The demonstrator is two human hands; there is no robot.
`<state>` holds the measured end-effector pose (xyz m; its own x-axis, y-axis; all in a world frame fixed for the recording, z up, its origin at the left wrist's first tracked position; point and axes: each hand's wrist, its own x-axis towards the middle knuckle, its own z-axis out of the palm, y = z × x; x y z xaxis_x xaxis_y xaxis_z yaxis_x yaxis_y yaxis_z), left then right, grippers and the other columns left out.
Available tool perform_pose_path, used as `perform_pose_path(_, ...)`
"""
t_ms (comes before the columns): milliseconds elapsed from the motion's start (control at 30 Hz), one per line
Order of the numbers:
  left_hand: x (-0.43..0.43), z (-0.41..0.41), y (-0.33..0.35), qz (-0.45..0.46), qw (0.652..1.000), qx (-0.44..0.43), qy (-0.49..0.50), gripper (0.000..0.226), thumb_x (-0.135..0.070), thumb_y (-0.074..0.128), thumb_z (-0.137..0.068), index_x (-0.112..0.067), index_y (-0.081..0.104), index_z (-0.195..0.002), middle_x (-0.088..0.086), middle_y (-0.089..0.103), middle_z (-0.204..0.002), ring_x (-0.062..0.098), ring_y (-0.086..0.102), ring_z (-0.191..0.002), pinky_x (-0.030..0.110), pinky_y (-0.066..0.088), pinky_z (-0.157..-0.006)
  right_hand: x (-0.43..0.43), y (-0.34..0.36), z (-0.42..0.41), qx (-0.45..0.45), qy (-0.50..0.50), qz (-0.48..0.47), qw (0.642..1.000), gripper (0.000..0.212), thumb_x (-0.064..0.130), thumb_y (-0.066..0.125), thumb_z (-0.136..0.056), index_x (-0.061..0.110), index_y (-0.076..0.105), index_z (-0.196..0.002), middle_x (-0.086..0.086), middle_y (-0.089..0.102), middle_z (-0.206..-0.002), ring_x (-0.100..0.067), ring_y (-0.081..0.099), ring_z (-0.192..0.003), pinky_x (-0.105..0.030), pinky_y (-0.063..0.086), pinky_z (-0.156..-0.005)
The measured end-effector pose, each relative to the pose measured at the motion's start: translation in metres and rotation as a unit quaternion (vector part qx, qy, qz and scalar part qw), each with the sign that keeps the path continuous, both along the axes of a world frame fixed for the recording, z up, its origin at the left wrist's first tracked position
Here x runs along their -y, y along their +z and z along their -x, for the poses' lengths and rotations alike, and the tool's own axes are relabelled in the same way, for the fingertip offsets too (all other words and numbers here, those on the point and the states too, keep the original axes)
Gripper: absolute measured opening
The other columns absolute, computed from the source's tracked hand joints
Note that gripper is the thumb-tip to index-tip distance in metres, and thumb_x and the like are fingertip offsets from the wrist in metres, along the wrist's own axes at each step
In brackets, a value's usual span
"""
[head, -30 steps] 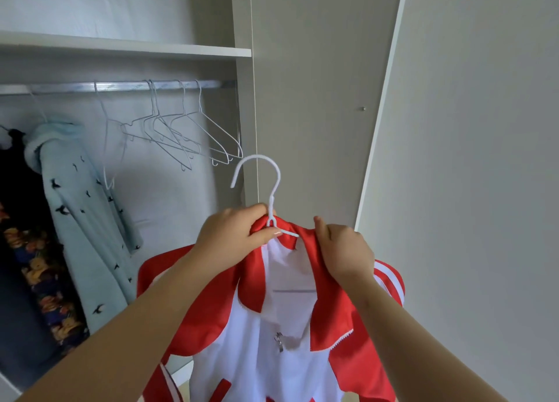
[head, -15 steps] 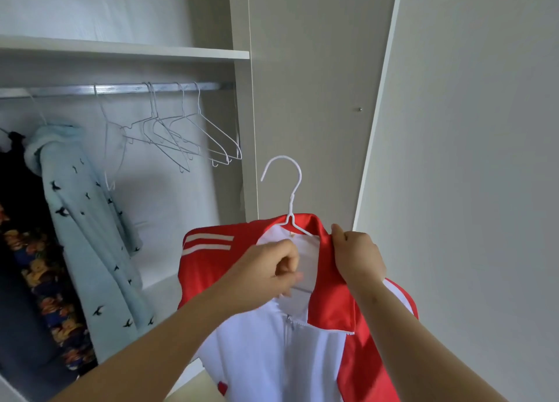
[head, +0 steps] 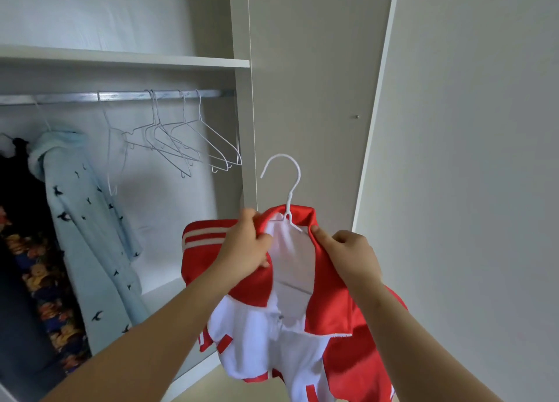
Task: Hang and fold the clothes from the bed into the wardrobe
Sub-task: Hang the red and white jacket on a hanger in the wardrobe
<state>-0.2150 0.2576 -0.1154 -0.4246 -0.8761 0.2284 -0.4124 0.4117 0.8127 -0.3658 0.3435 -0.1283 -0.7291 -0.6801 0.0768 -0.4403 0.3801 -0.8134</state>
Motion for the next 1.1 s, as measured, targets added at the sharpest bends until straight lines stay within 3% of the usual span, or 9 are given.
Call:
perform_pose_path(133,-0.008,-0.005,-0.013,-0.077,0.988,-0.062,-0.120,0.017,-0.010,0.057,-0.086,-0.022,0.046,-0.092,0.002,0.052,-0.067,0.014,0.054,-0.055,0.032,0.051,-0.064,-0.002,-0.004,0.008,0.011,-0.017,0.004,1.000,0.055,0.060,0.057,-0.081,0.015,0.041,-0.054,-0.002,0.044,-0.051,-0.020,0.044,-0.054,-0.028,0.033,-0.053)
perform_pose_path(200,0.007,-0.011,-0.017,0.119,0.991,-0.023,-0.059,0.027,-0.037,0.064,-0.076,-0.024,0.053,-0.096,-0.002,0.052,-0.075,0.018,0.053,-0.068,0.029,0.044,-0.068,-0.002,-0.005,0.011,0.010,-0.019,0.017,1.000,0.053,0.056,0.057,-0.083,0.015,0.041,-0.054,-0.002,0.042,-0.050,-0.020,0.042,-0.053,-0.028,0.033,-0.054)
perform_pose_path(267,0.025,-0.015,-0.018,0.361,0.927,0.085,0.050,0.048,-0.055,0.055,-0.068,-0.025,0.056,-0.105,0.001,0.056,-0.087,0.023,0.052,-0.084,0.034,0.041,-0.079,-0.001,-0.002,0.012,-0.008,-0.013,0.022,1.000,0.053,0.053,0.056,-0.085,0.015,0.039,-0.052,-0.002,0.040,-0.049,-0.019,0.039,-0.051,-0.028,0.031,-0.051)
perform_pose_path(333,0.032,-0.013,-0.015,0.437,0.887,0.144,0.043,0.046,-0.058,0.046,-0.072,-0.023,0.056,-0.099,0.003,0.060,-0.086,0.026,0.054,-0.085,0.036,0.034,-0.081,0.001,0.001,0.011,-0.030,0.000,0.024,0.999,0.054,0.049,0.055,-0.087,0.014,0.037,-0.051,-0.001,0.039,-0.049,-0.018,0.038,-0.050,-0.028,0.030,-0.050)
perform_pose_path(433,0.031,-0.013,-0.006,0.336,0.933,0.125,-0.036,0.043,-0.052,0.046,-0.084,-0.010,0.053,-0.082,0.002,0.057,-0.067,0.031,0.058,-0.069,0.029,0.032,-0.060,0.001,0.005,0.008,-0.056,0.018,0.040,0.997,0.053,0.045,0.054,-0.089,0.013,0.035,-0.051,-0.001,0.038,-0.049,-0.019,0.038,-0.053,-0.028,0.030,-0.051)
perform_pose_path(700,0.026,-0.026,-0.002,0.229,0.971,0.072,0.010,0.032,-0.053,0.058,-0.083,-0.023,0.061,-0.095,-0.011,0.053,-0.060,0.013,0.049,-0.061,0.024,0.037,-0.060,-0.015,-0.001,0.030,-0.098,-0.059,0.013,0.993,0.044,0.034,0.041,-0.095,0.013,0.040,-0.056,-0.007,0.054,-0.060,-0.034,0.059,-0.074,-0.029,0.036,-0.057)
perform_pose_path(867,0.016,-0.017,-0.007,0.224,0.970,0.090,-0.021,0.023,-0.046,0.058,-0.086,-0.023,0.060,-0.089,-0.008,0.049,-0.056,0.010,0.046,-0.058,0.019,0.035,-0.059,-0.004,0.010,-0.001,-0.144,0.021,-0.003,0.989,0.052,0.045,0.029,-0.099,0.010,0.056,-0.074,-0.012,0.058,-0.082,-0.035,0.054,-0.088,-0.031,0.033,-0.068)
perform_pose_path(967,0.013,-0.018,-0.011,0.242,0.965,0.097,-0.038,0.033,-0.056,0.056,-0.083,-0.023,0.058,-0.084,-0.011,0.050,-0.056,0.007,0.044,-0.054,0.013,0.030,-0.053,0.001,0.014,-0.007,-0.124,0.025,-0.028,0.992,0.056,0.050,0.029,-0.098,0.009,0.051,-0.066,-0.004,0.050,-0.066,-0.029,0.048,-0.076,-0.030,0.034,-0.067)
perform_pose_path(1100,0.022,-0.032,-0.016,0.282,0.949,0.132,-0.046,0.053,-0.071,0.028,-0.070,-0.024,0.051,-0.073,-0.010,0.040,-0.049,0.012,0.038,-0.054,0.011,0.026,-0.051,0.004,0.015,0.004,-0.065,0.012,-0.027,0.997,0.058,0.052,0.035,-0.095,0.009,0.048,-0.058,-0.002,0.048,-0.059,-0.025,0.047,-0.067,-0.030,0.034,-0.065)
